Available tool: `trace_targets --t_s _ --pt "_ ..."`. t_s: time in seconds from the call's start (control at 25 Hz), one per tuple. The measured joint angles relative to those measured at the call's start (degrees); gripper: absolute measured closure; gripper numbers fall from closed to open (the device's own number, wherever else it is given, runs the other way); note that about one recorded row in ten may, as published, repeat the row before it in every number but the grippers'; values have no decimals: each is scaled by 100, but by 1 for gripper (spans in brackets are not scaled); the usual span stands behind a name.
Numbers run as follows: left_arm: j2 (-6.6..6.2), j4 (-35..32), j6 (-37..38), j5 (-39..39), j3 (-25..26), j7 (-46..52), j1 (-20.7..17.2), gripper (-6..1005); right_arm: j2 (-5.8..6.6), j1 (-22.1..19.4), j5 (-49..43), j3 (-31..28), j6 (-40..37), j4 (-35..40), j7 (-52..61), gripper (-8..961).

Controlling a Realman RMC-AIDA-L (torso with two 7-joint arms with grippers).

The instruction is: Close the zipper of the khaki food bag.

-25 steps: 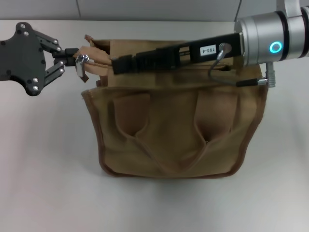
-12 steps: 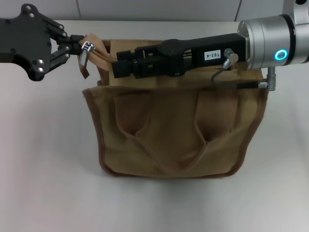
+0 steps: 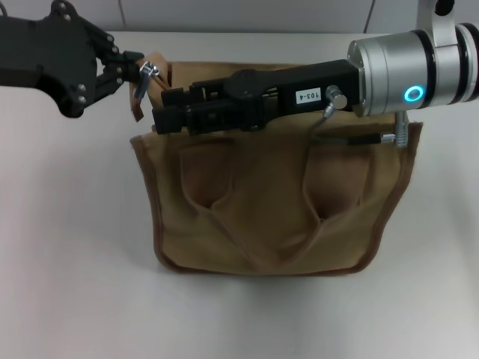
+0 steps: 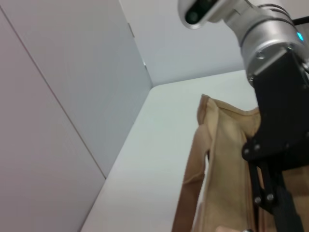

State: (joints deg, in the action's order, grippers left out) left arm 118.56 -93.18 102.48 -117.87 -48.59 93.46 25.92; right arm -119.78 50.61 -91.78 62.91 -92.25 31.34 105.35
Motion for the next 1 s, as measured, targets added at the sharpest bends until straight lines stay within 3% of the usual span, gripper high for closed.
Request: trace_targets --t_s 0.32,0.88,1.0 --pt "0 14 -7 34 -80 32 10 958 -13 3 132 240 493 -19 20 412" --pt "0 -21 85 53 -137 35 -108 960 -11 1 430 576 694 9 -33 422" --pt "0 -24 106 61 -142 18 -129 960 -10 5 433 626 763 16 -45 539"
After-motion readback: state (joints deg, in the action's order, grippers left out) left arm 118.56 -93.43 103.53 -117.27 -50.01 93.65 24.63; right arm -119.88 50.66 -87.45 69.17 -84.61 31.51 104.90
